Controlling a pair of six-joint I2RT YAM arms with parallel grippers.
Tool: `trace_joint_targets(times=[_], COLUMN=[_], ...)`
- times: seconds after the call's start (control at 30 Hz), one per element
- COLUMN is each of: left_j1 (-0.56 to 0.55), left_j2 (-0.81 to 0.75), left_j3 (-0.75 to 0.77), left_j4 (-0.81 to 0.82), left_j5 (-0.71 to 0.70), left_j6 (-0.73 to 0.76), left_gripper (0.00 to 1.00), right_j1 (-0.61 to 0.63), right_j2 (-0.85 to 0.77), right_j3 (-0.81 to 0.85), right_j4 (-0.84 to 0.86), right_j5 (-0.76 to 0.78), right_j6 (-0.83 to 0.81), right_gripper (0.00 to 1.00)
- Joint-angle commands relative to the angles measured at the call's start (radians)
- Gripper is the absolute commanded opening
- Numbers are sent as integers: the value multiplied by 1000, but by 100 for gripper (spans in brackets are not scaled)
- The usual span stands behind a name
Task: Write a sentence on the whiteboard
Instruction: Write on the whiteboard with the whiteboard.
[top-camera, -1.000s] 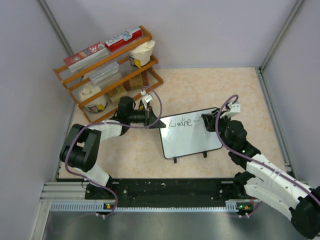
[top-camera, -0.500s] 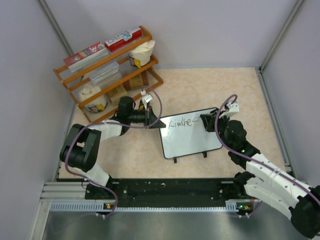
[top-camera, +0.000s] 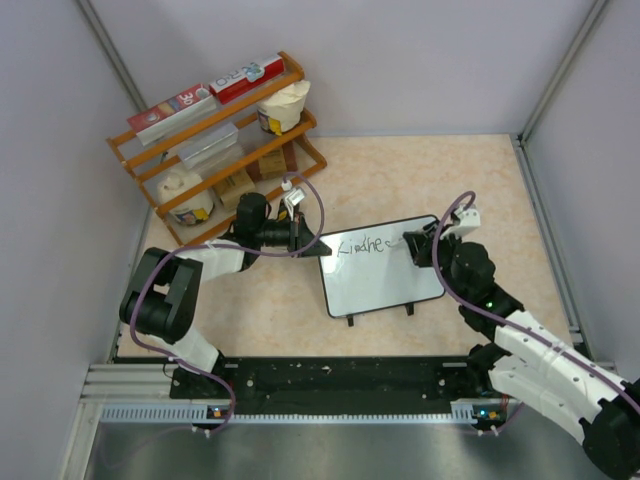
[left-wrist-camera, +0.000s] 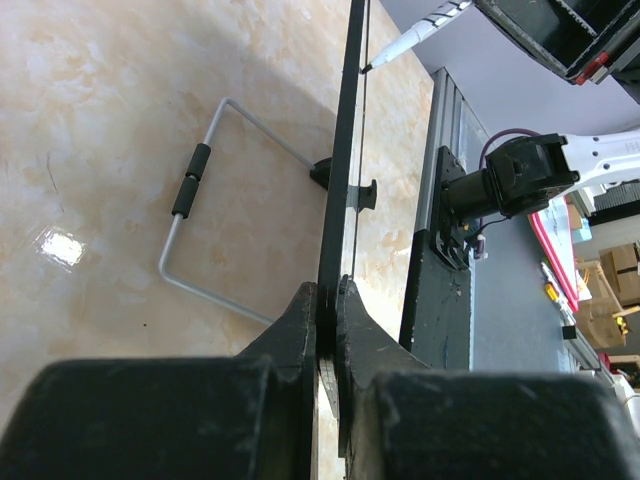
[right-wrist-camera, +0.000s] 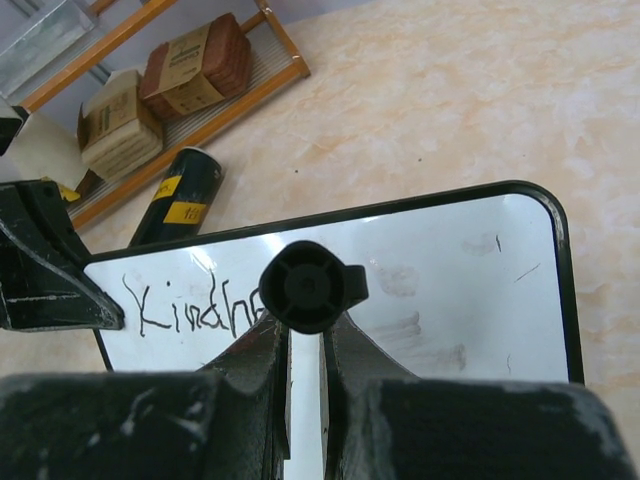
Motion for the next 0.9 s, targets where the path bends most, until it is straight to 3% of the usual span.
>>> trace_joint_targets(times=[0.0, 0.4, 0.63, 0.87], left_j1=[-12, -12, -12, -12], left_j2=[29, 29, 30, 29], left_j3=[-11, -12, -12, -12], left_j4=[-59, -59, -59, -62], left_j5=[-59, -60, -62, -62], left_j6=[129, 131, 133, 134], left_gripper=[0, 0, 0, 0], right_j1=[-7, -7, -7, -13], right_j2=[-13, -8, -122, -77], right_j3=[-22, -23, -28, 4], right_j4=[34, 80, 74, 45], right_j5=[-28, -67, -9, 68], right_j6=[-15, 20, 13, -18], right_gripper=[0, 0, 0, 0])
